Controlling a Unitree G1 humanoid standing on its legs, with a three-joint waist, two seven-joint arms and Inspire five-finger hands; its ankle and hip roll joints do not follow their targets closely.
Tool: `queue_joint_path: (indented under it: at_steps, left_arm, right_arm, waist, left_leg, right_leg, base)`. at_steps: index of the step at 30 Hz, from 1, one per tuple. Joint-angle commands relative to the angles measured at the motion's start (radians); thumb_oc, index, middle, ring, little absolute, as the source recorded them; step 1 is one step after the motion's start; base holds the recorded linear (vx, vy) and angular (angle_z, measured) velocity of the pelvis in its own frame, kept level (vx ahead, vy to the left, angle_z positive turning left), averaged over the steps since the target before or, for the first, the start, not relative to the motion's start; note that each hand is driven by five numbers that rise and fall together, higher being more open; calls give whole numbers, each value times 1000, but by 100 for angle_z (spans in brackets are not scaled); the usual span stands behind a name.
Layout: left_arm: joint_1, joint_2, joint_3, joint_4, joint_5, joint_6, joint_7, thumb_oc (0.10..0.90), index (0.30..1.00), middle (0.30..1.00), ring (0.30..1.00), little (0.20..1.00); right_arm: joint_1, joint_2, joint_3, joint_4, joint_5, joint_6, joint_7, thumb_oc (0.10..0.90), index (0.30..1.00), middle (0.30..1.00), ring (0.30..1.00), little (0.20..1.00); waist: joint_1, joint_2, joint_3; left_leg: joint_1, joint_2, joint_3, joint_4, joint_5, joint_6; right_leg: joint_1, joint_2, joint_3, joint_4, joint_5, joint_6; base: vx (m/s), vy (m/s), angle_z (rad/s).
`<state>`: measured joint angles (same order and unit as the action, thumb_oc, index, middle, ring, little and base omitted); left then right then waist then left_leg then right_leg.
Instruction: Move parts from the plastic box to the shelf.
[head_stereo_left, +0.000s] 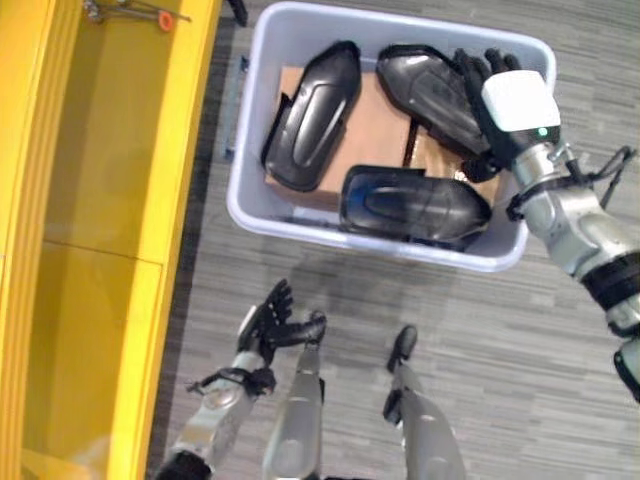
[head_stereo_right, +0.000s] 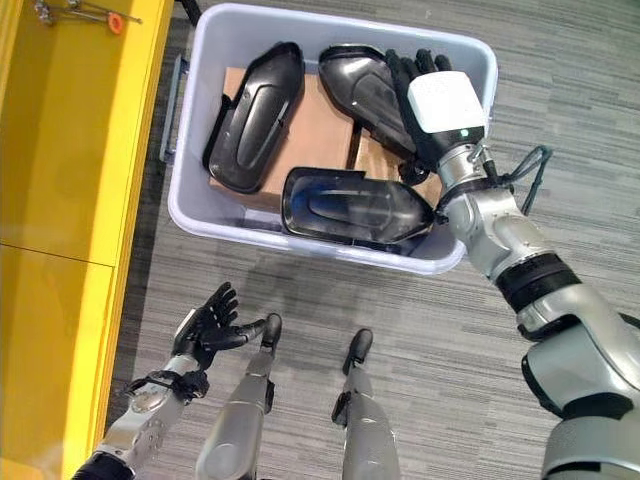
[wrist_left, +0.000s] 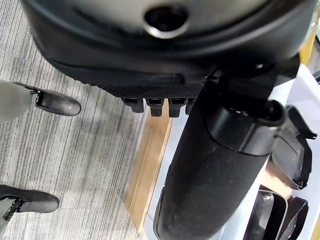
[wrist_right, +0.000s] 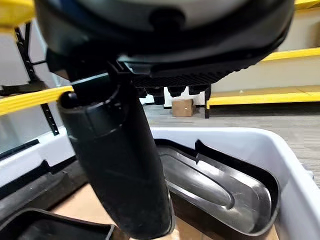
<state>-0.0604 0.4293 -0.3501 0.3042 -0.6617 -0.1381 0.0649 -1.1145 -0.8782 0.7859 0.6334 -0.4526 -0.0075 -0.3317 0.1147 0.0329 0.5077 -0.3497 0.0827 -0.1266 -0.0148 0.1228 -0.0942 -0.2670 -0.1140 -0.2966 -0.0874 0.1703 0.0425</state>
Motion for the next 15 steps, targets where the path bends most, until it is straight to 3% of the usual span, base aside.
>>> queue_joint_path:
  at_steps: [1, 15]
  left_arm:
    - [21, 42, -27, -91, -11, -75, 7, 900, 1000, 1000, 1000, 1000]
    - [-11, 37, -50, -107, -37, -89, 28, 900, 1000, 1000, 1000, 1000]
  right_arm:
    - [-183, -69, 44, 33, -20, 1, -43, 900, 1000, 1000, 1000, 1000]
    - [-319, 51, 140, 361, 91, 0, -36, 900, 1000, 1000, 1000, 1000]
  waist:
    - [9, -32, -50]
    - [35, -16, -8]
  left_leg:
    - [-5, 37, 48, 40, -30, 15]
    - [-55, 27, 36, 36, -18, 15]
  right_leg:
    - [-53, -81, 45, 216, -188, 65]
    - [-114, -80, 39, 250, -195, 62]
  base:
    - [0, 0, 0]
    - [1, -8, 2]
